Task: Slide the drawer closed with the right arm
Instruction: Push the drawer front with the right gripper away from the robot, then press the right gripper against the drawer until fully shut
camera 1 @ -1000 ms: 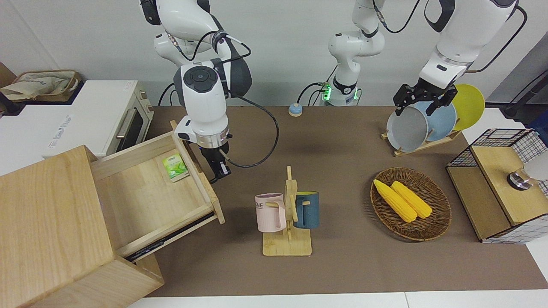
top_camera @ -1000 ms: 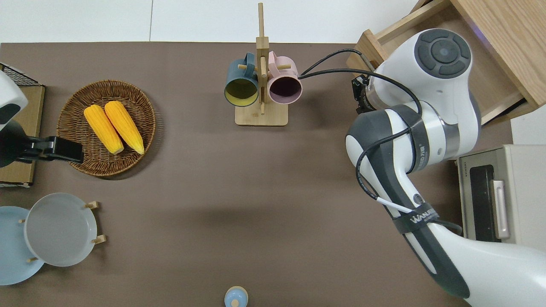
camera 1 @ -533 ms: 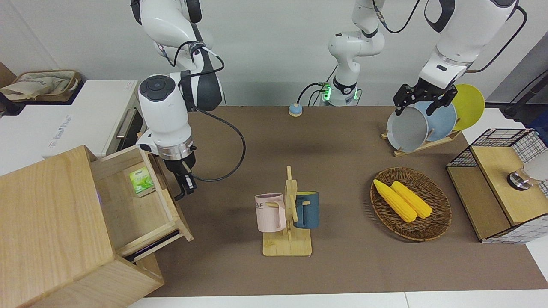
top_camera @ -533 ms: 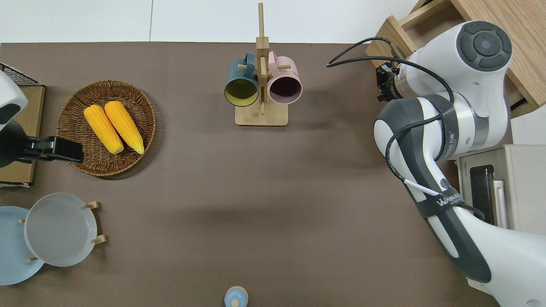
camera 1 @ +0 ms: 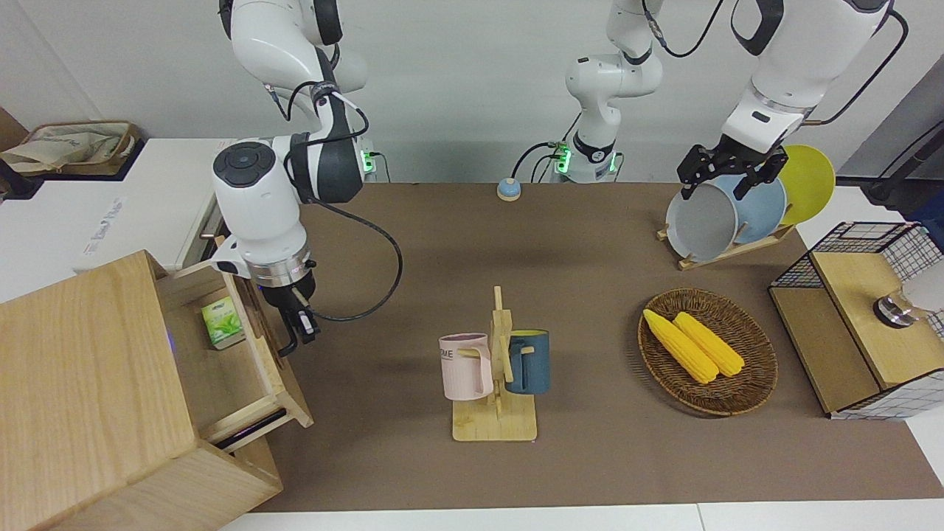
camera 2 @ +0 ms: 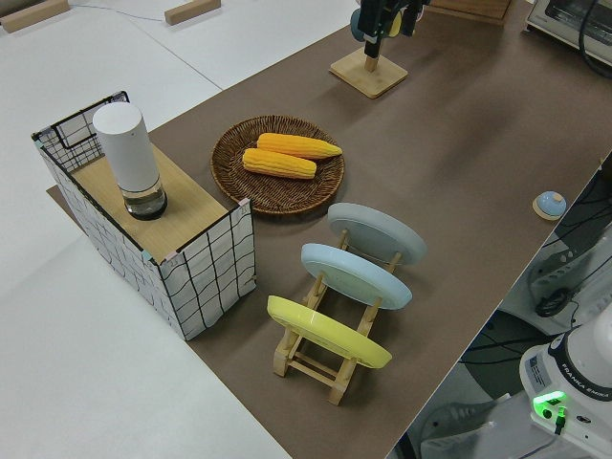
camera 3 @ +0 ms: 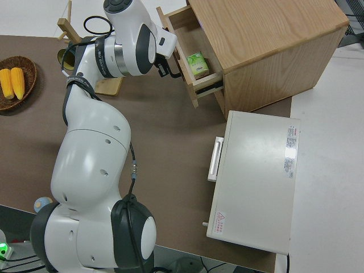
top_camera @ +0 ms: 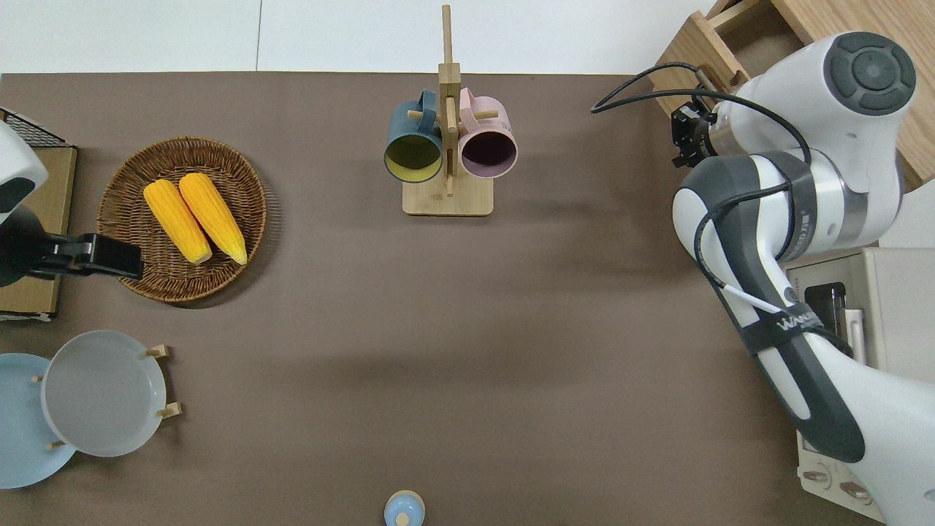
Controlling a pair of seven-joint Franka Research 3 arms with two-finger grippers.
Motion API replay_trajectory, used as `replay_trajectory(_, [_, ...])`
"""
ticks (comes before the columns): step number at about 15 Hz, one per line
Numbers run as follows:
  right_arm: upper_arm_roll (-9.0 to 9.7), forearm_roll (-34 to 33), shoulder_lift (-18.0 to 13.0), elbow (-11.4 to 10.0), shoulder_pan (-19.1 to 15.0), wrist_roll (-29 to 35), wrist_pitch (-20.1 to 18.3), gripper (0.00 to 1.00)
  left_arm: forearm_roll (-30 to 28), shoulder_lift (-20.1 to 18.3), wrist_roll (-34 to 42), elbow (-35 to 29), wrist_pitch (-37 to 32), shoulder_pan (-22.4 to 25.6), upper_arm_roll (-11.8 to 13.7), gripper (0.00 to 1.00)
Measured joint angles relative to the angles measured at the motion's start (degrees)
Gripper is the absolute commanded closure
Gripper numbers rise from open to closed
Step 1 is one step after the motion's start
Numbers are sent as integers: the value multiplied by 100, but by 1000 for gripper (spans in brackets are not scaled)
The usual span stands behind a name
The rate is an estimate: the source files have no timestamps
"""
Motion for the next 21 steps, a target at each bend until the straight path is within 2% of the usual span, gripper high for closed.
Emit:
replay_trajectory(5, [19, 0, 10, 102, -283, -280, 59, 1000, 0, 0, 0, 0, 0, 0, 0, 7])
replay_trajectory(7, [128, 0, 28, 148, -467, -385, 146, 1000, 0, 0, 0, 0, 0, 0, 0, 7])
replay_trajectory(12, [566, 0, 101, 208, -983, -474, 336, 1000, 0, 0, 0, 0, 0, 0, 0, 7])
replay_trajectory(21, [813, -3, 278, 334, -1266, -497, 493, 1000, 0, 0, 0, 0, 0, 0, 0, 7])
